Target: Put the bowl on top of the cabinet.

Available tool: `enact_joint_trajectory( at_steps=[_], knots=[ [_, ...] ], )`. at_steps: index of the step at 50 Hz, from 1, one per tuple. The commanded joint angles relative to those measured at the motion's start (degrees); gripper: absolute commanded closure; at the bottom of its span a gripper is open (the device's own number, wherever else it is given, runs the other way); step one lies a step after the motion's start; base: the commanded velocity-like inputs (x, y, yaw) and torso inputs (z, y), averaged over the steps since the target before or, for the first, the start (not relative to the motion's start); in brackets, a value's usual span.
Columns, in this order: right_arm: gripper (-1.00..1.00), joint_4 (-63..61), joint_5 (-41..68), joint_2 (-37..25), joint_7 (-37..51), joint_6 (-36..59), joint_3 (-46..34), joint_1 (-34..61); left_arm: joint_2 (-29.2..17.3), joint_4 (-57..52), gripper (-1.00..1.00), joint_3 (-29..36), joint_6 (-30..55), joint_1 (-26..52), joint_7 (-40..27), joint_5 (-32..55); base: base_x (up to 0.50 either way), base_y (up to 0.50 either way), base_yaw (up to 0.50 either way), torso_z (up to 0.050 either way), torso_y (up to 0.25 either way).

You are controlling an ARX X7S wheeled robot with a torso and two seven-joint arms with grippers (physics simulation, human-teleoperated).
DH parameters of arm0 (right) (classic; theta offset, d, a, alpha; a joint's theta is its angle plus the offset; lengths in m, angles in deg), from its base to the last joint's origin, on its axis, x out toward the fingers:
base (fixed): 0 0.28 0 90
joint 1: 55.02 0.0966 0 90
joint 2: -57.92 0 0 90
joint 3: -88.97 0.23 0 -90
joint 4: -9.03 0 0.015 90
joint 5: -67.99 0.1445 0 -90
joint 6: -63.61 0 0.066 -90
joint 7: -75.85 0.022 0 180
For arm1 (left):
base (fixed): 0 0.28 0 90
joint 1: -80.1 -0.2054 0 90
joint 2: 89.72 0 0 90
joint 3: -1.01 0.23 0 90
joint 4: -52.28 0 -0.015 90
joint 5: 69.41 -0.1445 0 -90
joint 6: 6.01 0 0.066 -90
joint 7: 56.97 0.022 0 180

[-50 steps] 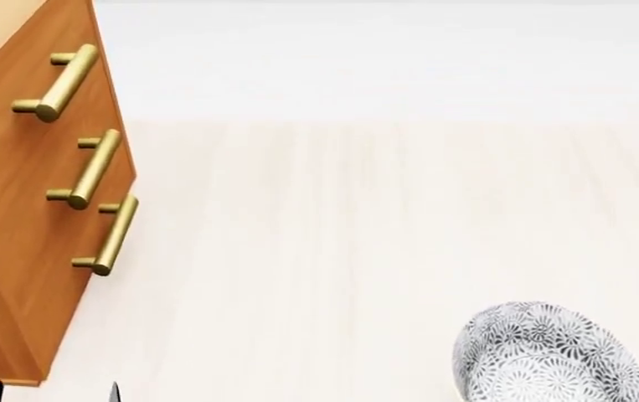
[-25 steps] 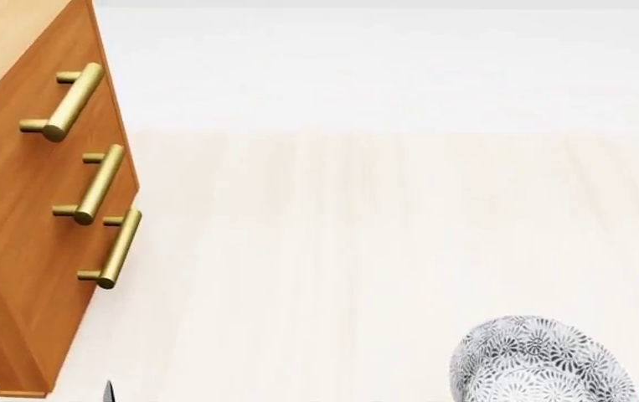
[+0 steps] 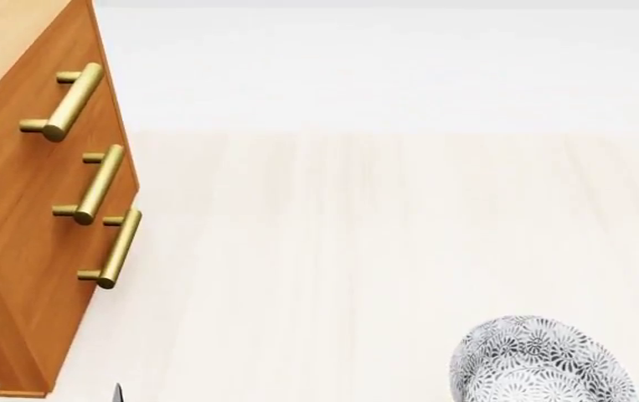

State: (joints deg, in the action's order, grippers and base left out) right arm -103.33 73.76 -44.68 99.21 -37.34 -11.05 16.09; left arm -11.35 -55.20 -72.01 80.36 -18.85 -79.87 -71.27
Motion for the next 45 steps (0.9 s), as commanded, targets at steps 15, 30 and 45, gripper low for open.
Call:
enact_joint_trajectory(
  at_steps=[15, 30, 45],
  knots=[
    [-1.00, -0.6, -1.6, -0.8, 1.2, -4.6, -0.7, -2.6, -1.5, -1.9, -1.00, 1.6, -0.6, -0.7, 1.3, 2.6, 0.13, 0.00, 0.00, 0.000, 0.000],
    [-1.00, -0.4, 1.0, -0.6, 2.2, -4.2, 0.1, -1.6, -1.9, -1.9, -1.00, 1.8, -0.8, -0.7, 0.4, 2.4, 0.07, 0.00, 0.00, 0.000, 0.000],
    [-1.00, -1.2, 19.0, 1.7, 6.0, -6.8, 7.8, -1.9, -1.7, -1.9, -1.00, 1.5, -1.4, -0.7, -1.3, 1.8, 0.00, 0.00, 0.00, 0.000, 0.000]
  ],
)
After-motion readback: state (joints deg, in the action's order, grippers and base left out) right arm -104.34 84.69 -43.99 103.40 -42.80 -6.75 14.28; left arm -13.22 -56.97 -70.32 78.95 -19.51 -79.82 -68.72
